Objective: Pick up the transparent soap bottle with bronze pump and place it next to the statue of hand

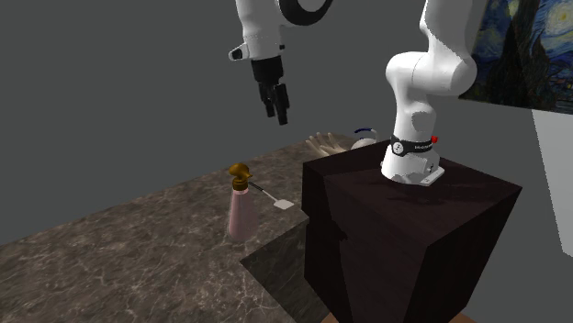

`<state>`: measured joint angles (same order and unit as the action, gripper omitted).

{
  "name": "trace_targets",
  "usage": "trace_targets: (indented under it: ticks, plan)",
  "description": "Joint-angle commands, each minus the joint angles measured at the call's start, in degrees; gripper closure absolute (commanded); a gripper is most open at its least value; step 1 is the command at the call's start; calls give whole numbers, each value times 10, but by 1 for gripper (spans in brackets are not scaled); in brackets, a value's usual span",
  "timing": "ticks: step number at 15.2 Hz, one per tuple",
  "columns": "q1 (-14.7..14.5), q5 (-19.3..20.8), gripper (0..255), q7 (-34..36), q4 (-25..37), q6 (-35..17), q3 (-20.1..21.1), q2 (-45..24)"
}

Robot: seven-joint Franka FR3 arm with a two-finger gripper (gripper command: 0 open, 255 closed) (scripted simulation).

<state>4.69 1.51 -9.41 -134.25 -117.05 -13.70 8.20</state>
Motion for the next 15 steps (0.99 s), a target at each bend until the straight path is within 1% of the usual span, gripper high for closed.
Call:
trace_targets:
  ticks: [1,6,12,13,15]
  plan:
    - [3,-20,0,-12,21,-28,-9,-47]
    - [18,-80,0,-47,86,-75,-22,-160]
    - [52,-156,0,-85,188,-103,-16,-296]
    - [58,-165,0,-89,203,-104,-13,-313]
    - [59,-169,0,-92,198,-117,-10,-322]
